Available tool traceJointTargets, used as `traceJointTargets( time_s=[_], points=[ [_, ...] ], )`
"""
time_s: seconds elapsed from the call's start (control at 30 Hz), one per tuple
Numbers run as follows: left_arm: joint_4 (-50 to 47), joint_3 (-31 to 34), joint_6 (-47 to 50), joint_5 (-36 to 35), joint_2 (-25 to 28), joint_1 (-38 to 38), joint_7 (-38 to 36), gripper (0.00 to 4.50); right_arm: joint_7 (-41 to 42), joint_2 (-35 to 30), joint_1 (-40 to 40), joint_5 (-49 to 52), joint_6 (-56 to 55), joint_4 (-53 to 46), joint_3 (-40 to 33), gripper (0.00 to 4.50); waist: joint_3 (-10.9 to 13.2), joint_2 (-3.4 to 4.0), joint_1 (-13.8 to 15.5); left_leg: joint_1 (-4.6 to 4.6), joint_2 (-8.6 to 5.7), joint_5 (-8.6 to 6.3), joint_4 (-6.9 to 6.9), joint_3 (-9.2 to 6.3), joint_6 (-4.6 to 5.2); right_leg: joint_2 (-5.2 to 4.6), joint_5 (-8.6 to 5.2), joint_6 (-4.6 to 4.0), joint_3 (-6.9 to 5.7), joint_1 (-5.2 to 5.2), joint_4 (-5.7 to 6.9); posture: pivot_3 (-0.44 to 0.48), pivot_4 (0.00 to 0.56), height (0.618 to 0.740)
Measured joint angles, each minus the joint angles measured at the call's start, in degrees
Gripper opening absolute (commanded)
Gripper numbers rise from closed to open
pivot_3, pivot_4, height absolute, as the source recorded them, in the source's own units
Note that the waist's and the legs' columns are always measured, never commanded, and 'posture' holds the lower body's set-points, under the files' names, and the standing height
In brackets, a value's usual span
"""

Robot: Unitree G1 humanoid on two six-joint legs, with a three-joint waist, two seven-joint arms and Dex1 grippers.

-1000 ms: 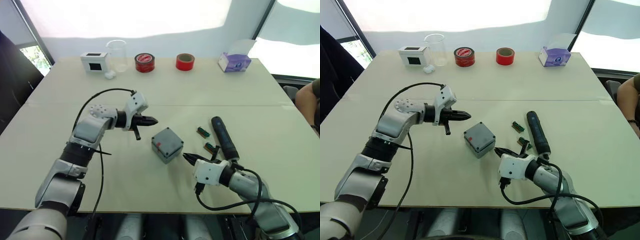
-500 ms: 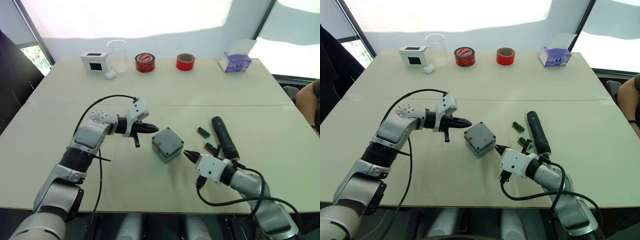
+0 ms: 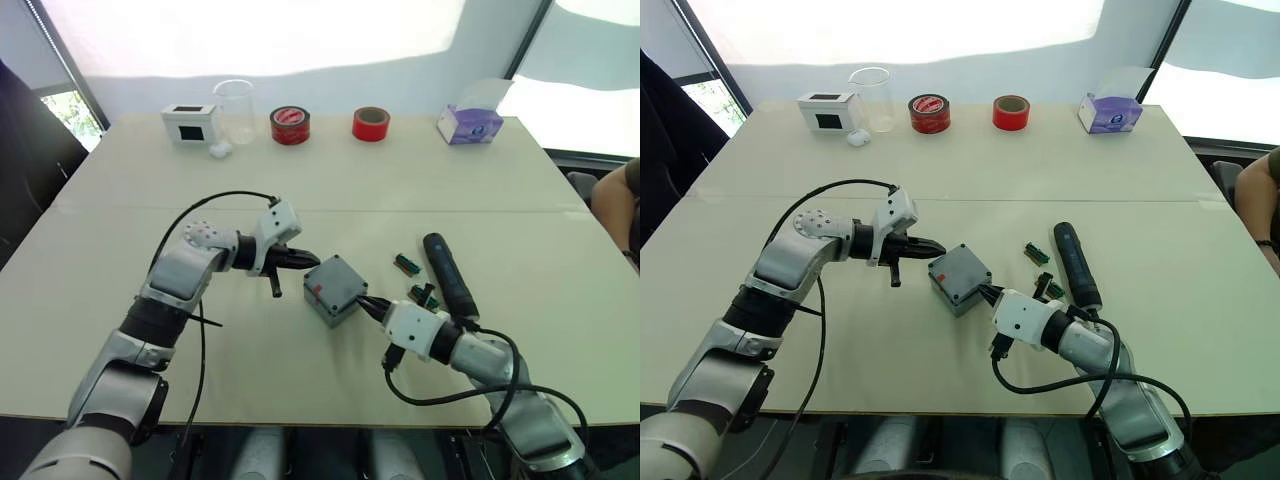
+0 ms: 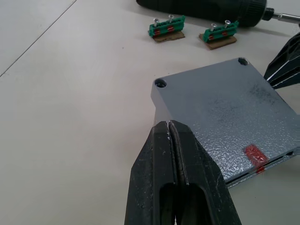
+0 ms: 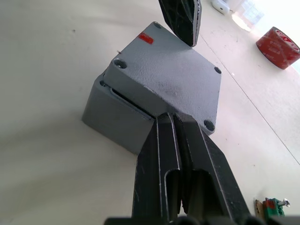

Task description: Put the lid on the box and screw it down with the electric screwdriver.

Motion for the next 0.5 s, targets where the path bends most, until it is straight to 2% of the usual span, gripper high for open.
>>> traceJointTargets(
  time_s=[0.5],
  points=[
    [-1.3,-0.3,1.5,0.6,0.6,0.4,-0.9,0.00,0.6,-0.1,0.0,0.7,0.9,0.0,0.1,0.04,0.0,0.00,0.0,0.00,0.00,0.00,-0.01,0.00,0.00,0.00,0.00,0.00,0.00,0.00,-0.01,0.000,0.150,0.740]
  ],
)
